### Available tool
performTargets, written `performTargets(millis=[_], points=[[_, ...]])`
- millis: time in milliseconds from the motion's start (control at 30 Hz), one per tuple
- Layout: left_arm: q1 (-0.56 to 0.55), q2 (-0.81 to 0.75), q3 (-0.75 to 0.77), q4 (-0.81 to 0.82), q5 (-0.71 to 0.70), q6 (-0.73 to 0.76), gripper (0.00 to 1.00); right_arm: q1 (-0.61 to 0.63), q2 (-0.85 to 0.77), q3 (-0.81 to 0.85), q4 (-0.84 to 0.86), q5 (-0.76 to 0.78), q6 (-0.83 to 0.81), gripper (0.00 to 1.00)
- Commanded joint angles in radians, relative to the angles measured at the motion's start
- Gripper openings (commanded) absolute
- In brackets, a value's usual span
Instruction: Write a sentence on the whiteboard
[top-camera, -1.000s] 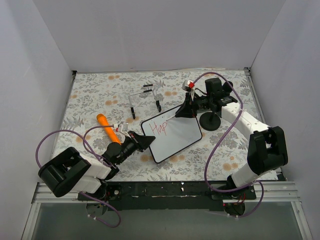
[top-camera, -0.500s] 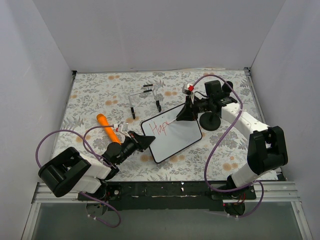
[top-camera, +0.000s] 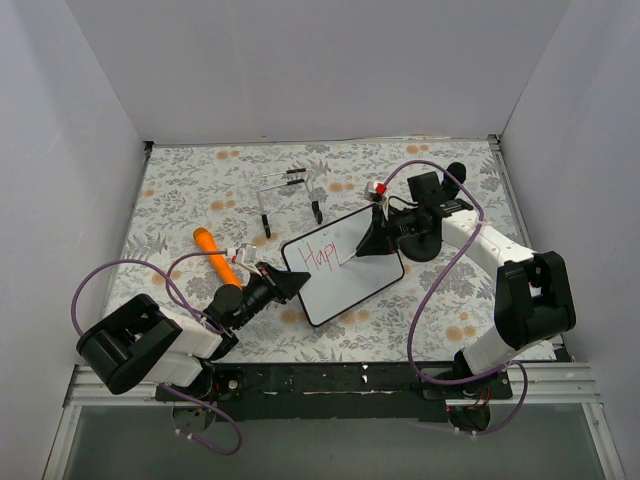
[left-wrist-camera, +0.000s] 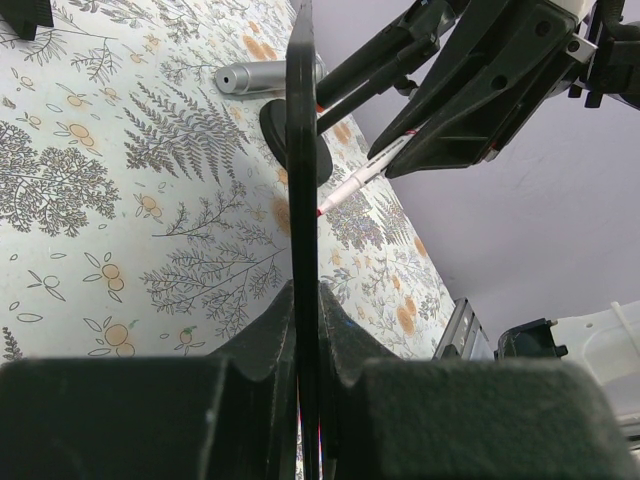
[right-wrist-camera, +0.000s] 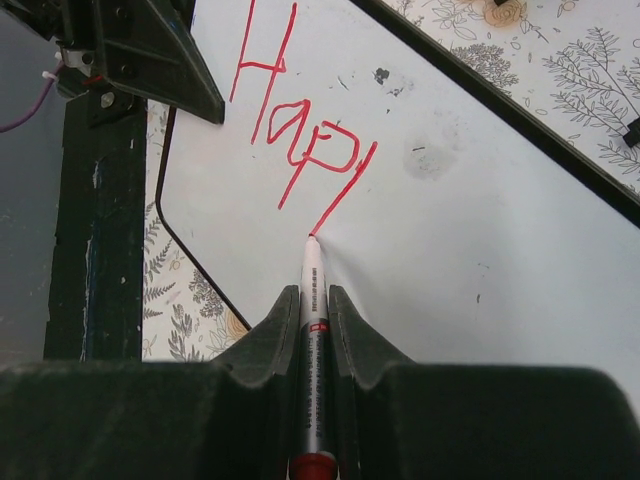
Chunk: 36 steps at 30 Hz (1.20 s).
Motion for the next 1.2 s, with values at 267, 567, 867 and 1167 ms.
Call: performTargets(millis=[267, 567, 867, 1167], points=[[-0.007, -0.004, 0.002, 0.146, 0.015, 0.029, 0.0, 0.003, -0.017, 0.123, 0.091, 0.006, 0.068, 0.01], [-0.007, -0.002, 0.0, 0.148, 0.013, 0.028, 0.0, 0.004, 0.01, 0.131, 0.145, 0.026, 0.114, 0.01], [-0.007, 0.001, 0.0, 0.154, 0.016, 0.028, 0.0, 0.004, 0.02, 0.124, 0.178, 0.058, 0.148, 0.01], [-0.007, -0.002, -0.001, 0.152, 0.015, 0.028, 0.0, -0.011, 0.001, 0.112, 0.191, 0.09, 0.152, 0.01]])
